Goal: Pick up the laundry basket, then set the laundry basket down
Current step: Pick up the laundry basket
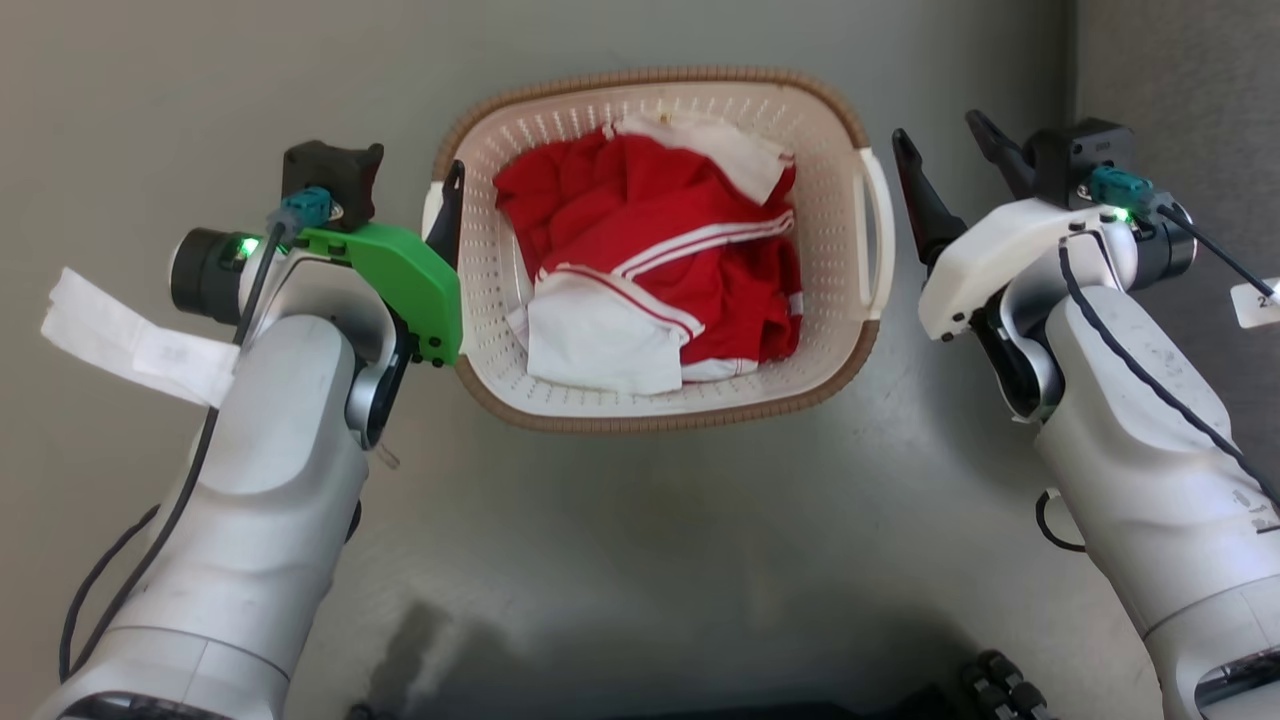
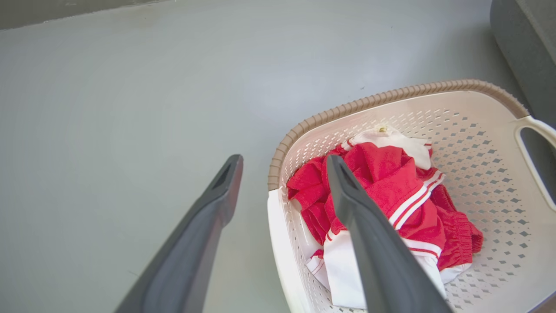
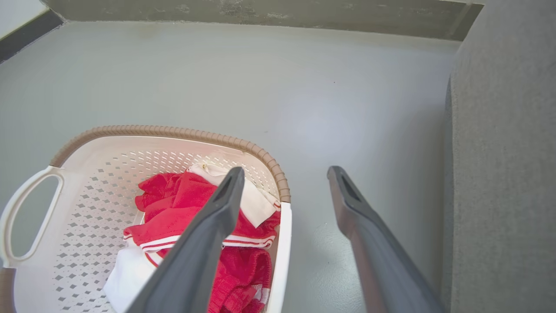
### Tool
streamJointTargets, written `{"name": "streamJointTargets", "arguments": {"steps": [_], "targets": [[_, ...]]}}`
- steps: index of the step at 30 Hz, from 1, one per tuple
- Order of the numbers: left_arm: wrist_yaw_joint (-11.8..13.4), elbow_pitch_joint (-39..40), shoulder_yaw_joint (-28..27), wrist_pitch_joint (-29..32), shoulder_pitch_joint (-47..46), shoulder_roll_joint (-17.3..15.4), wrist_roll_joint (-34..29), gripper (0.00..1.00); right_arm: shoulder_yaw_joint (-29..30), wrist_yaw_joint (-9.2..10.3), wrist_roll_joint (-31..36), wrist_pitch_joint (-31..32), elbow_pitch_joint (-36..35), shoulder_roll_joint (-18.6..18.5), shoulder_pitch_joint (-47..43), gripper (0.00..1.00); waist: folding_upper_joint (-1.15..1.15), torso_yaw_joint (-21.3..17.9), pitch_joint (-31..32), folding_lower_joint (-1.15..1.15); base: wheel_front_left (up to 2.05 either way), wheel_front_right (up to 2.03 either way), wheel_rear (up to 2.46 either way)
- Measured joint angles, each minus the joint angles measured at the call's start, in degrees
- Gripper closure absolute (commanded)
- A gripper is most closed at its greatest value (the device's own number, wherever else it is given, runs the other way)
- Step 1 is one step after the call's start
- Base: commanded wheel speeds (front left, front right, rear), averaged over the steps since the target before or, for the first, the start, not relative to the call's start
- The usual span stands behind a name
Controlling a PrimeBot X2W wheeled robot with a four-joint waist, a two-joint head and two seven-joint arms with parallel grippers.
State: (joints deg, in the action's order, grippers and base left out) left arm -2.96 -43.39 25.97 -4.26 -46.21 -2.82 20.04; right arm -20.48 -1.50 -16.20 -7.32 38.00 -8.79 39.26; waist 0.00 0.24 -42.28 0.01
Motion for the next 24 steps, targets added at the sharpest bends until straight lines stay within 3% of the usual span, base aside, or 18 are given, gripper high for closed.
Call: {"name": "streamJointTargets", "arguments": {"steps": [10, 24], "targets": [[-1.1, -6.7, 0.2, -0.4, -2.5, 0.4, 0.6, 0.0, -0.6, -0.97, 0.2, -0.5, 5.1, 1.2, 2.2, 0.0, 0.0, 0.3, -7.5, 0.0, 0.0, 0.0, 0.0], [-2.7, -12.0, 0.8, -0.8, -5.9, 1.3, 2.6, 0.0, -1.1, -2.01, 0.0, -2.0, 9.5, 2.5, 3.9, 0.0, 0.0, 0.5, -12.3, 0.0, 0.0, 0.0, 0.0]]}}
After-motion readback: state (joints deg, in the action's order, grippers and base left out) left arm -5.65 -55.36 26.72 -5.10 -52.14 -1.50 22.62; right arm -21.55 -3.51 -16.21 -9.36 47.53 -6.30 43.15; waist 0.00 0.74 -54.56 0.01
